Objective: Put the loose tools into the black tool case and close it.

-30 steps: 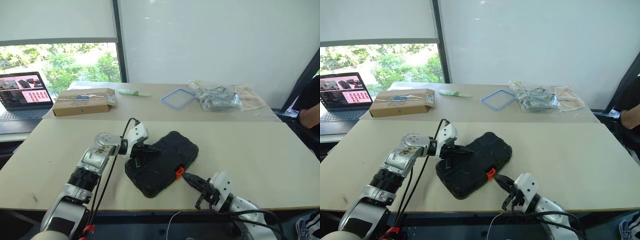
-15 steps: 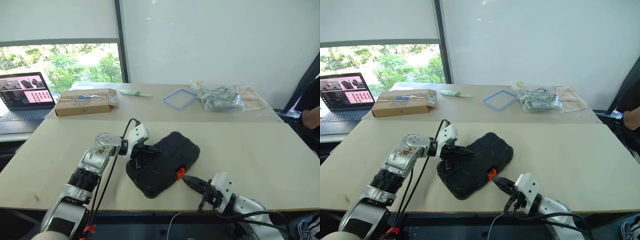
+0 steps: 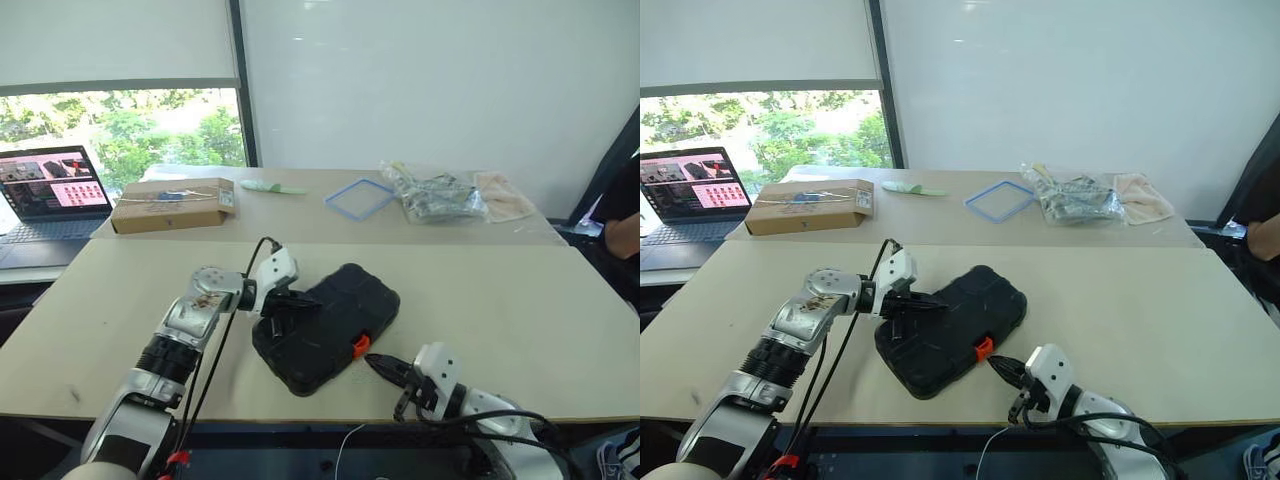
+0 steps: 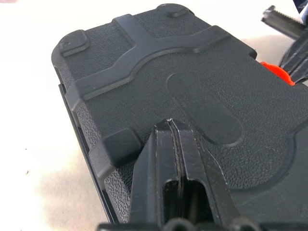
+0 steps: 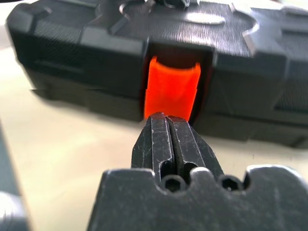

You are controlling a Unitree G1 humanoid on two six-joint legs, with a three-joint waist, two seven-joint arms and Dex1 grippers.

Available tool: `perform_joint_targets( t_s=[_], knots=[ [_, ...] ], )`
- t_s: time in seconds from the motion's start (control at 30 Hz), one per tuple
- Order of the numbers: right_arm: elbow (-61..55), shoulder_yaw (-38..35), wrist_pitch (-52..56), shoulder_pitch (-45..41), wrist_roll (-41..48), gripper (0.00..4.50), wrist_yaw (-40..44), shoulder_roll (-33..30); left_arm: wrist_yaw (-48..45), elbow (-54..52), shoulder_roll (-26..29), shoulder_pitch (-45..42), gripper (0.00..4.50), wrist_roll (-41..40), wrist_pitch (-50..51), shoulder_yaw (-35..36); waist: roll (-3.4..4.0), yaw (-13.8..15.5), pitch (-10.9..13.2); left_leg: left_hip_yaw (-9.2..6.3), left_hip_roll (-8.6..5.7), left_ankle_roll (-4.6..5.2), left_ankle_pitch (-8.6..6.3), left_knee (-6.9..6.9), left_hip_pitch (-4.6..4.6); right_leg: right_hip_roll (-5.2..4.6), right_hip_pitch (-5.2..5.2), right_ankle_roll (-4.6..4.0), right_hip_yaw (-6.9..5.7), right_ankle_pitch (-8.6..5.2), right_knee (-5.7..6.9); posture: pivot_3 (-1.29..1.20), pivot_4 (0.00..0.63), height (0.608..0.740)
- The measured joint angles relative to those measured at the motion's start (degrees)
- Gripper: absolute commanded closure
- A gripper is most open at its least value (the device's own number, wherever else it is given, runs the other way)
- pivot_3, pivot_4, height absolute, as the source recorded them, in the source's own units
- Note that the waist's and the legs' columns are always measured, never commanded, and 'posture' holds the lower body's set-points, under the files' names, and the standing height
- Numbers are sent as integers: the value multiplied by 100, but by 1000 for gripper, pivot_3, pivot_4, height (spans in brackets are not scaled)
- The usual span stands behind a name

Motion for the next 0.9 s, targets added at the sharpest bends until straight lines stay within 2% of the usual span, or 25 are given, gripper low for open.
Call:
perform_joint_targets(
  t_s=[0.7, 0.9],
  knots=[
    [507, 150, 106, -417, -205, 4413, 80, 288, 23, 28, 57, 17, 4500, 63, -98, 0, 0, -48, 0, -1, 1, -4, 3, 1, 0, 0, -4, -1, 1, 1, 8, 0, 150, 740],
    [296, 148, 456, -483, -197, 4413, 174, 52, 40, 35, 46, 61, 4500, 129, -239, -25, 2, -40, -1, -1, 1, -4, 2, 0, 0, -2, -4, -2, 1, 1, 7, 0, 150, 740]
  ],
)
